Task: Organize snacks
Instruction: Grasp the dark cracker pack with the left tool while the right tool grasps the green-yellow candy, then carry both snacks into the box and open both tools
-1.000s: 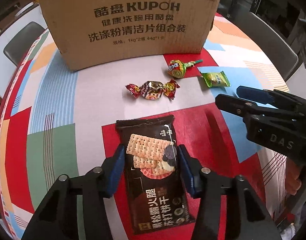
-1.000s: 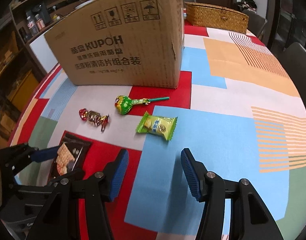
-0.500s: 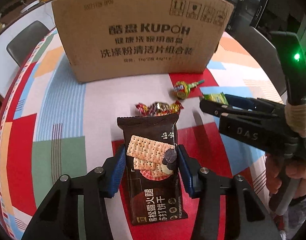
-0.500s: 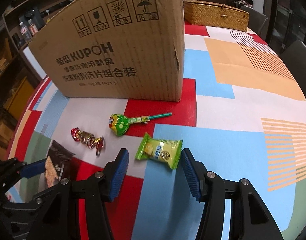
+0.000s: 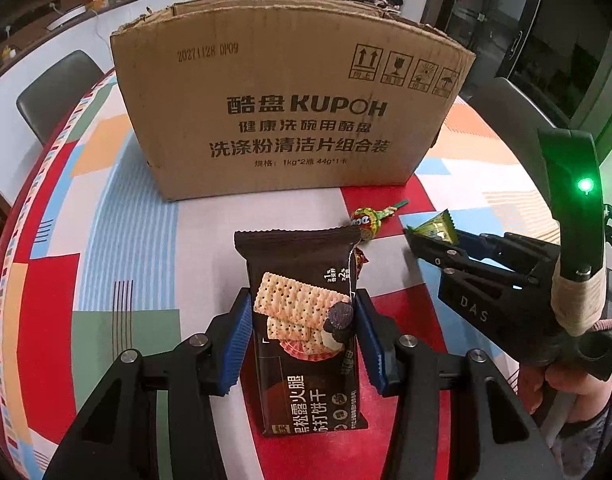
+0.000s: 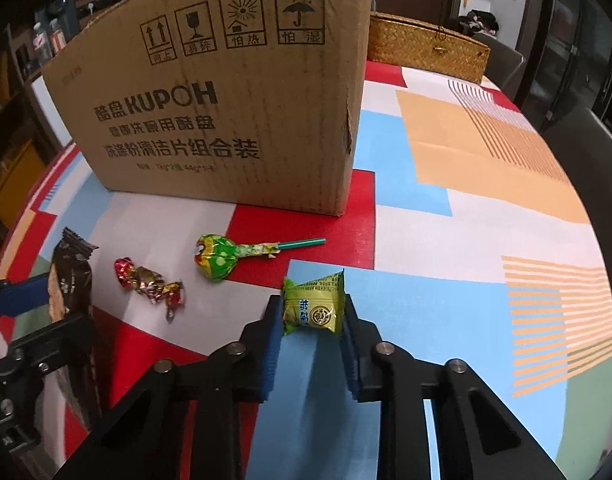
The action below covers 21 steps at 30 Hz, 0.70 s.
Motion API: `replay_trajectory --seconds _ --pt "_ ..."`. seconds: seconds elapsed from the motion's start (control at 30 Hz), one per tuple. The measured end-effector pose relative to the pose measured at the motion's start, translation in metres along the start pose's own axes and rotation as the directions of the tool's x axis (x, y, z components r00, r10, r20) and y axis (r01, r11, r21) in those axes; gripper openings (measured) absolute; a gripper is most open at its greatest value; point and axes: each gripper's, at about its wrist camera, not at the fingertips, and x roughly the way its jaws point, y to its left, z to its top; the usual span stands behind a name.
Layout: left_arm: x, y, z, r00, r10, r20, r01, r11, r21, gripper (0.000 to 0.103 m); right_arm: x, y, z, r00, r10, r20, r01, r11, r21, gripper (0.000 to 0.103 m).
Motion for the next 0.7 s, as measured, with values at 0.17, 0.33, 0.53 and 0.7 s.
replay_trajectory --seconds 0.17,0.33,0.53,0.7 --pt "-0.007 0.002 0.0 1.0 -0.01 0.02 0.01 1.0 -0.004 0.048 -0.012 0.002 0.0 0.999 0.033 0.016 -0.033 0.999 0.02 0.015" --pt "-0.016 0.002 0.0 0.999 -0.016 0.043 0.016 1.0 -0.003 0.048 -0.024 0.006 -0.002 0.998 0.051 0.042 -0.052 0.999 0.015 0.014" --pt "-0.029 0.004 0.002 0.997 -0.024 0.078 0.025 1.0 -0.005 0.048 -0.045 0.011 -0.003 0.995 0.069 0.074 -0.07 0.997 0.013 0.014" --pt "-0.042 0.004 0.003 0.993 -0.035 0.11 0.035 0.999 0.002 0.048 -0.069 0.019 -0.003 0.989 0.083 0.121 -0.084 0.996 0.003 0.015"
